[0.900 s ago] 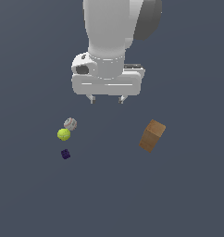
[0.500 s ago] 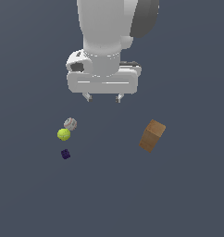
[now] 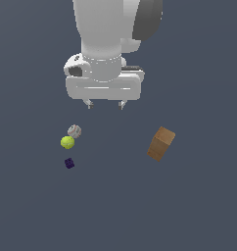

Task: Pick up a designated object from a clutter of objects.

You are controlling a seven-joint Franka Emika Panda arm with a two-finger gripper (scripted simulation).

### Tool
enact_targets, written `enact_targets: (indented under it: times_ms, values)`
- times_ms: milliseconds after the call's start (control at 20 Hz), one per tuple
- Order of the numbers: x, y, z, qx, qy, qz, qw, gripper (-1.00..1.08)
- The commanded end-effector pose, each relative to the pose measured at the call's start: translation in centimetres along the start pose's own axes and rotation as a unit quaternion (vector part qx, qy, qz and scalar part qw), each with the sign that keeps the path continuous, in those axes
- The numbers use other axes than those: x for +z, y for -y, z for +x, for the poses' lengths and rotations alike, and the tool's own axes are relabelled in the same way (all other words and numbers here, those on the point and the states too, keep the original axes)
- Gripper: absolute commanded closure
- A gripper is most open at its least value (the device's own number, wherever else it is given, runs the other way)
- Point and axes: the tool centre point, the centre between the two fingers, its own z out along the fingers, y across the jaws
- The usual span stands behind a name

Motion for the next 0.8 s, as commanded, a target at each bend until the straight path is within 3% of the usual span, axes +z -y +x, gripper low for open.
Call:
enact_targets:
  times_ms: [0,350,750]
  values:
    - [0.9,-0.8,0.2,0.008,0.001,0.002,1.0000,-0.92]
    - [5.6,-4.9,0.9,0.050,0.003,0.012,0.9987,-0.92]
    - [14.7,-13.1,-0.1,0.133,0.007,0.020,0.9909,-0.92]
